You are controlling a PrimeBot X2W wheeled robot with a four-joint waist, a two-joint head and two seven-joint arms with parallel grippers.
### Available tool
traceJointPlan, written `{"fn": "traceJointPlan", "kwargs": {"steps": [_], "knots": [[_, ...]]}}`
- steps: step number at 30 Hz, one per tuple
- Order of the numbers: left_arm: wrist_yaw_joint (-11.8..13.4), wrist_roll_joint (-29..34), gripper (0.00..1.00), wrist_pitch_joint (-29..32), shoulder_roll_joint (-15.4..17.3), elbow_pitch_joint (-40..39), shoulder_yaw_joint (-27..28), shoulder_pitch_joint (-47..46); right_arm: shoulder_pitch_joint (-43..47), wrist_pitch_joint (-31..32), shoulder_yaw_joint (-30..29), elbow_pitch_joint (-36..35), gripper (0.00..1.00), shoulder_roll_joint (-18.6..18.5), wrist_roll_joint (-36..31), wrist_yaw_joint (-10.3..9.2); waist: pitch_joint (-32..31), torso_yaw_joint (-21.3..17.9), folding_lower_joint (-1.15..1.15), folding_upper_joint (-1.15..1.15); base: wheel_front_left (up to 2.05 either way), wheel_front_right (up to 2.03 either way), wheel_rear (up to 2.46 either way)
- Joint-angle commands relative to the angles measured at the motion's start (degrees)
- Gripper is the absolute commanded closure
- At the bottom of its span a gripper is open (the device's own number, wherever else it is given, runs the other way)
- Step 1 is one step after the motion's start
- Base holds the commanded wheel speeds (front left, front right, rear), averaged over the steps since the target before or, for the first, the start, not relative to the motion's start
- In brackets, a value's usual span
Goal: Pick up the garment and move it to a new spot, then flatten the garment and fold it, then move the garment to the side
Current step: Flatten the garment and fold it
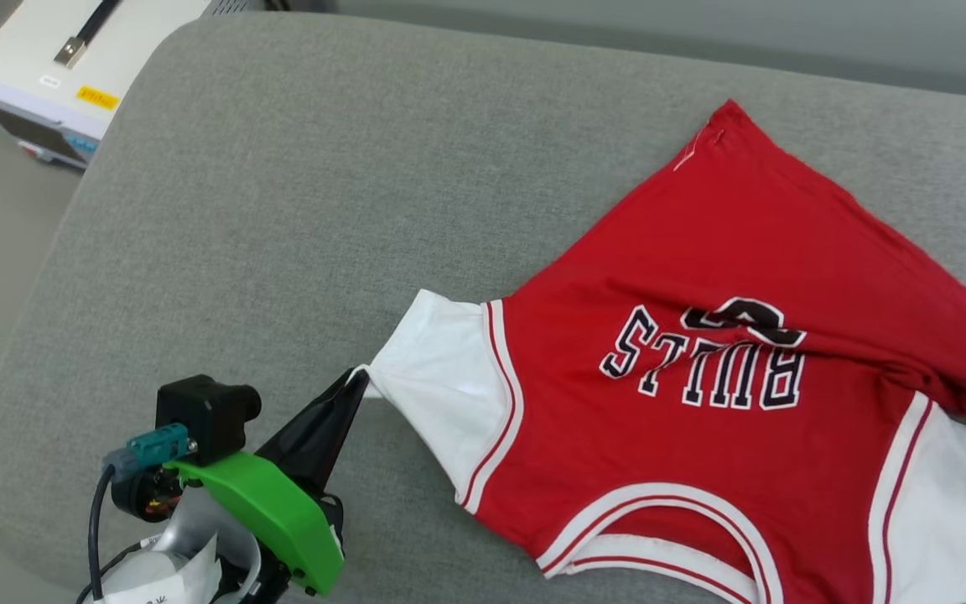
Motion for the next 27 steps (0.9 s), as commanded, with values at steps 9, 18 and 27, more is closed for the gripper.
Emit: {"fn": "traceJointPlan", "kwargs": {"steps": [9,18,27], "knots": [[0.5,-0.3,1.00,-3.3,-1.6,2.3,0.6,1.7,13.9,1.5,-6.9,-10.5,1.00,3.4,1.6,-0.04,-7.0,-5.4,0.01,0.00,0.00,0.00,0.00],[-0.4,0.2,1.00,-5.3,-3.0,4.1,-0.2,1.1,25.1,3.2,-11.8,-17.0,1.00,9.4,-0.8,-0.04,-7.8,-5.1,0.01,0.00,0.00,0.00,0.00],[-1.7,0.6,1.00,-5.4,-3.4,5.5,-1.6,0.3,27.7,0.3,-10.8,-16.4,0.00,11.8,-1.8,-0.04,-7.6,-4.3,0.01,0.00,0.00,0.00,0.00]]}}
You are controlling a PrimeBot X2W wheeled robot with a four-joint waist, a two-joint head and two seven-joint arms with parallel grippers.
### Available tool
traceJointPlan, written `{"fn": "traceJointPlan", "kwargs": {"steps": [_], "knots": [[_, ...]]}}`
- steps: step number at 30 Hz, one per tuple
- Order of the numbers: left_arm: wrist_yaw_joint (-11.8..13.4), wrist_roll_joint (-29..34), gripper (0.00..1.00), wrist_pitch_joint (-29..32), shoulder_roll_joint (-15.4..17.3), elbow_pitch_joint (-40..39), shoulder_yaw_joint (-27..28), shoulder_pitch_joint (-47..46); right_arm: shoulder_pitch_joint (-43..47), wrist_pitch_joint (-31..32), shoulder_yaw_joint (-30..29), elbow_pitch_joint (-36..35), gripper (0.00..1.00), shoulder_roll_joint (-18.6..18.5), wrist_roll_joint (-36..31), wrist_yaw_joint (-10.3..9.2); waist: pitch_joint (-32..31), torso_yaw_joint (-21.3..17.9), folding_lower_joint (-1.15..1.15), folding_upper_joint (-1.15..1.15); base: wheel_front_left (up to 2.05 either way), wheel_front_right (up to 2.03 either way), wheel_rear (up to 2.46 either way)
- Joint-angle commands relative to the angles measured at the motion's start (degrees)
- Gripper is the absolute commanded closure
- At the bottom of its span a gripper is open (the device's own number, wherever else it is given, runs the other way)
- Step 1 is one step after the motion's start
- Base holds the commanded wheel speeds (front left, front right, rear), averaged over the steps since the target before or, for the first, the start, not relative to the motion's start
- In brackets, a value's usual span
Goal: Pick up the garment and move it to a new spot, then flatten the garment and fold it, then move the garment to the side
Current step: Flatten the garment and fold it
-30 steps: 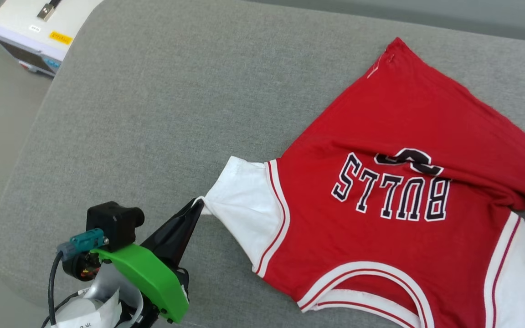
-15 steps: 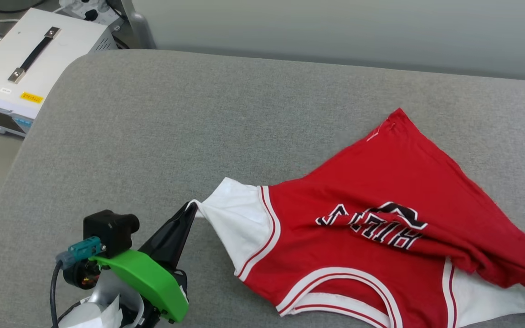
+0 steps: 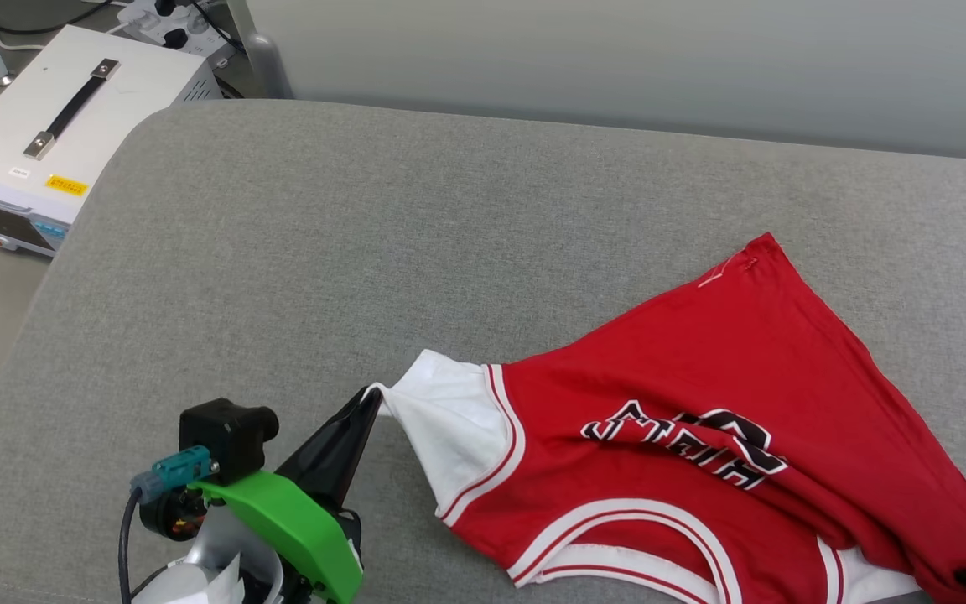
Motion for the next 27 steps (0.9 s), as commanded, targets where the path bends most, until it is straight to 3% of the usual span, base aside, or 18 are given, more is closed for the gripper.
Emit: {"fn": "traceJointPlan", "kwargs": {"steps": [1,14,27], "knots": [[-0.4,0.4,1.00,-0.4,-0.3,0.1,-0.2,-0.6,-0.4,-0.8,0.0,-0.2,0.00,0.0,-0.2,-0.04,0.2,0.2,0.00,0.00,0.00,0.00,0.00],[-0.5,1.5,1.00,-0.5,-0.3,-2.5,-0.7,-2.3,-15.2,2.3,4.4,-11.1,0.00,-5.0,2.3,-0.04,4.6,3.3,0.00,0.00,0.00,0.00,0.00],[-2.0,3.3,1.00,-1.7,-3.2,-4.1,-2.6,-6.7,-36.1,4.2,12.1,0.9,0.00,-8.3,-3.7,-0.04,15.0,11.2,0.00,0.00,0.00,0.00,0.00]]}}
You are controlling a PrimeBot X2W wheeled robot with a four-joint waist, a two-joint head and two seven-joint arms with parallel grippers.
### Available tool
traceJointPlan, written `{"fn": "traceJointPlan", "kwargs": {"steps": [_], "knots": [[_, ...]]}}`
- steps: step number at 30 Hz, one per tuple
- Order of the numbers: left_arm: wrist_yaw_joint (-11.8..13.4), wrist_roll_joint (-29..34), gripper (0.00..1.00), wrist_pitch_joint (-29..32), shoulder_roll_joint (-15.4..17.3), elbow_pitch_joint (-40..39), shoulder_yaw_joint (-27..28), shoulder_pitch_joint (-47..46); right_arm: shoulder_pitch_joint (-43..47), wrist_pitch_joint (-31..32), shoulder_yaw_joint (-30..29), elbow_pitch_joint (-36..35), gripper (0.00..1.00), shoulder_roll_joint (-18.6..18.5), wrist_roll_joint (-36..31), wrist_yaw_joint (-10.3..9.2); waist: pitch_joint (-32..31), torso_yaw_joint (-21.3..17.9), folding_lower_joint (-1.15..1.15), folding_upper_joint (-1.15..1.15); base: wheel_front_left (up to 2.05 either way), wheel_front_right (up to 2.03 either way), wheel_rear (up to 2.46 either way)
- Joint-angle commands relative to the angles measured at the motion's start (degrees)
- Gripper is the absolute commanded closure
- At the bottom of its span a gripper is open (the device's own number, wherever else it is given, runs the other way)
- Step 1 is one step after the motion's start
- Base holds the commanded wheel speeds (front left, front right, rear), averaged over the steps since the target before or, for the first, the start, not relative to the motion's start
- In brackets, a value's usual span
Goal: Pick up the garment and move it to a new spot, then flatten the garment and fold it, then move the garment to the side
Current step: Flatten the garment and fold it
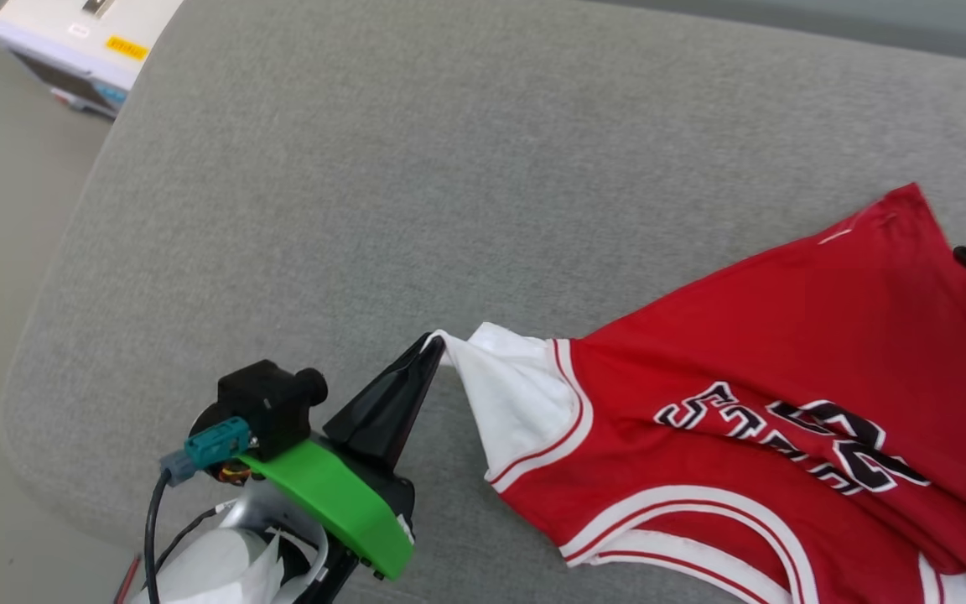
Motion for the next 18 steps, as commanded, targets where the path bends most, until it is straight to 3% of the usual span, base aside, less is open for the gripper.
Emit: {"fn": "traceJointPlan", "kwargs": {"steps": [1,16,17,18], "knots": [[-0.5,0.3,1.00,-0.7,-0.5,0.0,-0.1,-1.3,-1.9,-0.1,0.6,1.4,0.00,-0.5,-0.9,-0.04,4.3,4.3,0.00,0.00,0.00,0.00,0.00],[-2.1,1.0,1.00,-2.4,-2.9,1.7,-1.9,-3.5,-7.3,-0.9,5.7,14.7,0.00,-3.1,-3.8,-0.04,7.9,8.7,0.00,0.00,0.00,0.00,0.00],[-2.1,1.0,1.00,-2.4,-2.9,1.8,-1.9,-3.5,-7.0,-0.6,6.1,15.1,0.27,-3.2,-3.5,-0.04,7.9,8.8,0.00,0.00,0.00,0.00,0.00],[-2.0,1.0,1.00,-2.5,-3.0,1.9,-1.9,-3.6,-6.8,-0.4,6.5,15.5,0.69,-3.4,-3.3,-0.04,7.8,8.8,0.00,0.00,0.00,0.00,0.00]]}}
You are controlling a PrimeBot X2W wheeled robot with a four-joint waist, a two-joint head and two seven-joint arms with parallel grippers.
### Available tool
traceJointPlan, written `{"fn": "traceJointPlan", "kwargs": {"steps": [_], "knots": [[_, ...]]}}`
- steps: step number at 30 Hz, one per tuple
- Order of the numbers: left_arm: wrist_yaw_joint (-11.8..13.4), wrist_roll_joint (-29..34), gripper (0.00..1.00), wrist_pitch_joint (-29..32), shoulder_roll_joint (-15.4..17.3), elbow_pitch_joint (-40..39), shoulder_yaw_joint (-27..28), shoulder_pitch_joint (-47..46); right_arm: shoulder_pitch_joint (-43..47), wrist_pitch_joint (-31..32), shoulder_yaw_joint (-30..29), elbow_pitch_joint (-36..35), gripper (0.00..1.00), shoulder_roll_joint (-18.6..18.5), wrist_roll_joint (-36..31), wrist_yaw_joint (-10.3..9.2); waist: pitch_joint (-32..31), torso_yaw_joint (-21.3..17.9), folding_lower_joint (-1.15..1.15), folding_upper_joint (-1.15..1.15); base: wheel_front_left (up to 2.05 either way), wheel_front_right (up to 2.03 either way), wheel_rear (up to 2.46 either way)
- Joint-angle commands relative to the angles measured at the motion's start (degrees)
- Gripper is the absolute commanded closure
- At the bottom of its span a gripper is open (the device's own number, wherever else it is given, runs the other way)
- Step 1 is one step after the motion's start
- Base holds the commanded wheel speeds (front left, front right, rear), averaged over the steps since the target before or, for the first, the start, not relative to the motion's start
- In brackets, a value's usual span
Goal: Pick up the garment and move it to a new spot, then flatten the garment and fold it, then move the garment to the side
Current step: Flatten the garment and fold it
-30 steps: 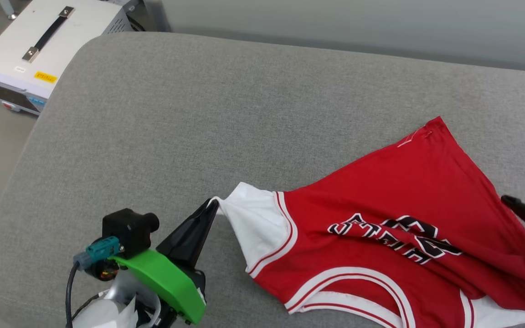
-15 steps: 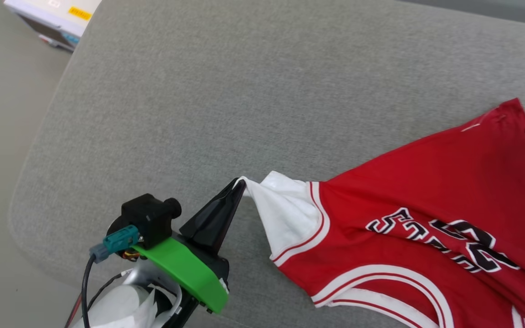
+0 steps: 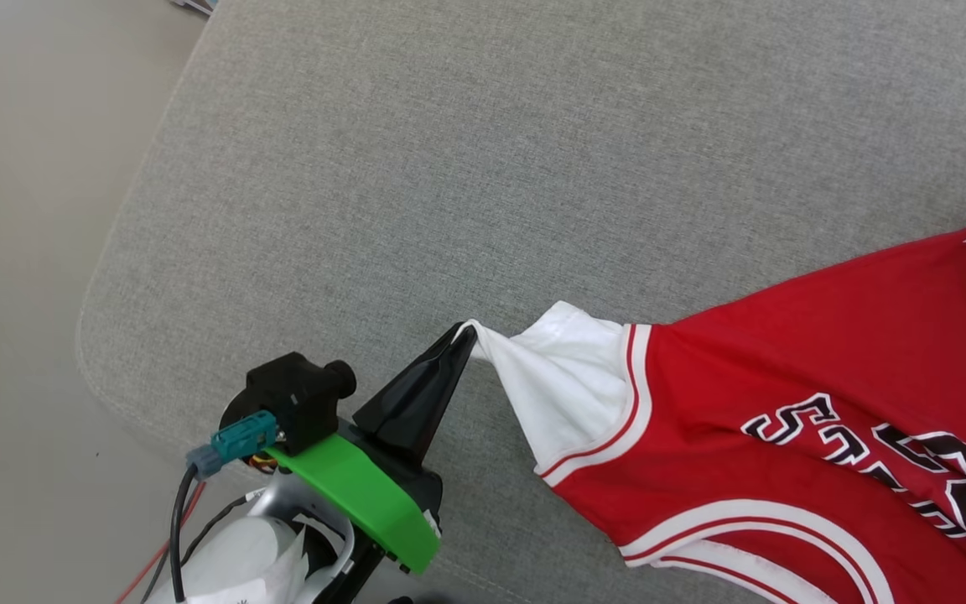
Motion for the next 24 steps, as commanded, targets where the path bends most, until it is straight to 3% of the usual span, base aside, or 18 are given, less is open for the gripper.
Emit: {"fn": "traceJointPlan", "kwargs": {"steps": [1,8,13,24], "knots": [[-0.2,0.4,1.00,-0.5,-0.3,0.1,0.0,-1.0,1.0,0.4,1.4,1.7,1.00,0.6,0.4,-0.04,-0.1,0.1,0.00,0.00,0.00,0.00,0.00],[0.2,0.0,1.00,-0.7,0.1,1.0,0.6,-0.9,0.3,-3.9,1.2,3.0,1.00,0.9,1.1,-0.04,-2.0,-0.7,0.00,0.00,0.00,0.00,0.00],[0.8,-0.6,1.00,-0.8,1.2,1.4,2.0,-0.6,-0.9,-10.5,1.3,3.3,1.00,1.5,1.8,-0.04,-5.6,-2.4,0.00,0.00,0.00,0.00,0.00],[2.6,-1.3,1.00,1.4,6.5,-0.7,6.6,-1.9,-2.0,-21.9,2.7,1.5,1.00,0.1,5.5,-0.04,-14.7,-8.5,0.00,0.00,0.00,0.00,0.00]]}}
